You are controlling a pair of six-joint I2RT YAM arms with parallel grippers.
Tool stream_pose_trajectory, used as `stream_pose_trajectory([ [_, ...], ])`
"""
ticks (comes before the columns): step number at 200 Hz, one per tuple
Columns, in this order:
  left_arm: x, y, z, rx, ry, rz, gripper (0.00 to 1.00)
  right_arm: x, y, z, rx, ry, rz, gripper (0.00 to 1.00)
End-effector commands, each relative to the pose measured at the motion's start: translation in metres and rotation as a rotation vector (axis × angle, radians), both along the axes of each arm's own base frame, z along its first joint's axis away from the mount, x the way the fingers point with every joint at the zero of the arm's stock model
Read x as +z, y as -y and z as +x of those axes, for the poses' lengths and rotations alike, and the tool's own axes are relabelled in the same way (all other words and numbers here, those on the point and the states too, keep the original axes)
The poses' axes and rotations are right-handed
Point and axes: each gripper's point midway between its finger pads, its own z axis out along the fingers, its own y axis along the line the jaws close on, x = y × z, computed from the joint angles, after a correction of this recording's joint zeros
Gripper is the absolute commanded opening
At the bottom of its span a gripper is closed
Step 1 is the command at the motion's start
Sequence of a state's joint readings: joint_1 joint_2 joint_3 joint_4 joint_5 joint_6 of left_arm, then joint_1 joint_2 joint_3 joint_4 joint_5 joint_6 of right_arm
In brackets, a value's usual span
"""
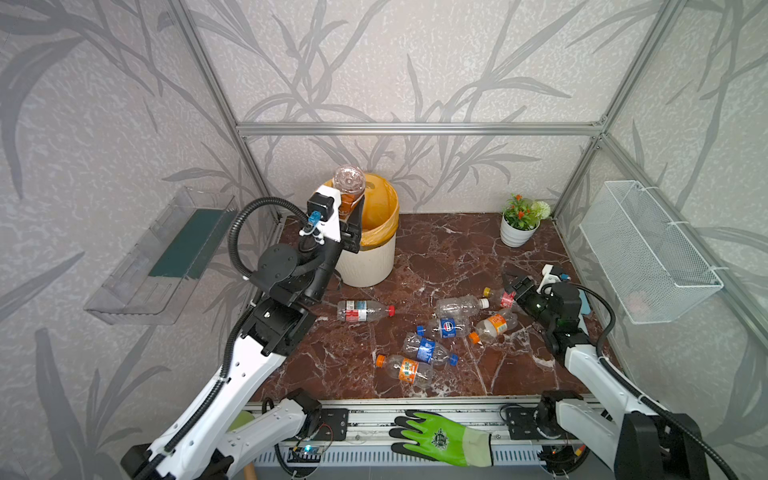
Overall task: Throw the plastic bottles in the bin
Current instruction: 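Carry the Nescafé bottle over the bin and open the left gripper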
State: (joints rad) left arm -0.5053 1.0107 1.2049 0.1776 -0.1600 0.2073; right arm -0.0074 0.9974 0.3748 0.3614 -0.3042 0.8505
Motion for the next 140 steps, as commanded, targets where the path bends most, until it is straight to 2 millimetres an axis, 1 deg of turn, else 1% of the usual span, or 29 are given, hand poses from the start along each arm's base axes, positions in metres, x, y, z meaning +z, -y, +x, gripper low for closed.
stream_pose_trajectory([
  [1, -0.047, -0.003, 0.064, 0.032, -0.176, -0.041, 0.39, 0.022, -0.002, 0.001, 0.009, 0.058, 0.01, 0.91],
  [15, -0.083, -0.005, 0.102, 0.021, -0.323, -0.074, 0.41, 0.023, -0.003, -0.001, 0.012, 0.058, 0.008, 0.91],
  [20, -0.094, -0.006, 0.113, 0.024, -0.365, -0.092, 0.43, 0.023, -0.003, -0.001, 0.011, 0.058, 0.006, 0.91],
  [25, -0.101, -0.008, 0.121, 0.031, -0.387, -0.109, 0.47, 0.023, -0.003, -0.002, 0.011, 0.058, 0.004, 0.91],
  [33, -0.105, -0.01, 0.127, 0.04, -0.397, -0.129, 0.61, 0.024, -0.002, -0.003, 0.009, 0.058, 0.001, 0.91],
  [37, -0.103, -0.011, 0.127, 0.044, -0.39, -0.137, 0.69, 0.024, -0.002, -0.003, 0.009, 0.057, -0.001, 0.91],
  [44, -0.094, -0.011, 0.123, 0.036, -0.363, -0.148, 0.8, 0.026, -0.001, -0.004, 0.006, 0.06, -0.012, 0.92],
  [54, -0.073, -0.011, 0.11, 0.008, -0.299, -0.141, 0.97, 0.028, 0.001, -0.007, 0.0, 0.06, -0.032, 0.92],
  [56, -0.069, -0.011, 0.107, 0.0, -0.284, -0.139, 0.98, 0.027, 0.001, -0.007, -0.003, 0.055, -0.035, 0.92],
  [65, -0.05, -0.011, 0.092, -0.02, -0.228, -0.125, 0.99, 0.027, 0.005, -0.009, -0.017, 0.053, -0.052, 0.93],
  [75, -0.03, -0.016, 0.075, -0.023, -0.174, -0.125, 0.99, 0.026, 0.007, -0.01, -0.026, 0.048, -0.064, 0.93],
  [82, -0.021, -0.019, 0.065, -0.024, -0.146, -0.12, 0.99, 0.026, 0.008, -0.01, -0.03, 0.048, -0.068, 0.94],
  [91, -0.014, -0.022, 0.054, -0.026, -0.124, -0.115, 0.99, 0.025, 0.008, -0.01, -0.031, 0.045, -0.069, 0.94],
  [101, -0.013, -0.025, 0.045, -0.027, -0.117, -0.113, 0.99, 0.023, 0.008, -0.01, -0.03, 0.038, -0.067, 0.94],
  [116, -0.019, -0.026, 0.036, -0.034, -0.128, -0.115, 0.99, 0.02, 0.008, -0.008, -0.032, 0.027, -0.061, 0.94],
  [140, -0.042, -0.024, 0.024, -0.046, -0.177, -0.108, 0.99, 0.014, 0.009, -0.007, -0.039, 0.004, -0.057, 0.94],
])
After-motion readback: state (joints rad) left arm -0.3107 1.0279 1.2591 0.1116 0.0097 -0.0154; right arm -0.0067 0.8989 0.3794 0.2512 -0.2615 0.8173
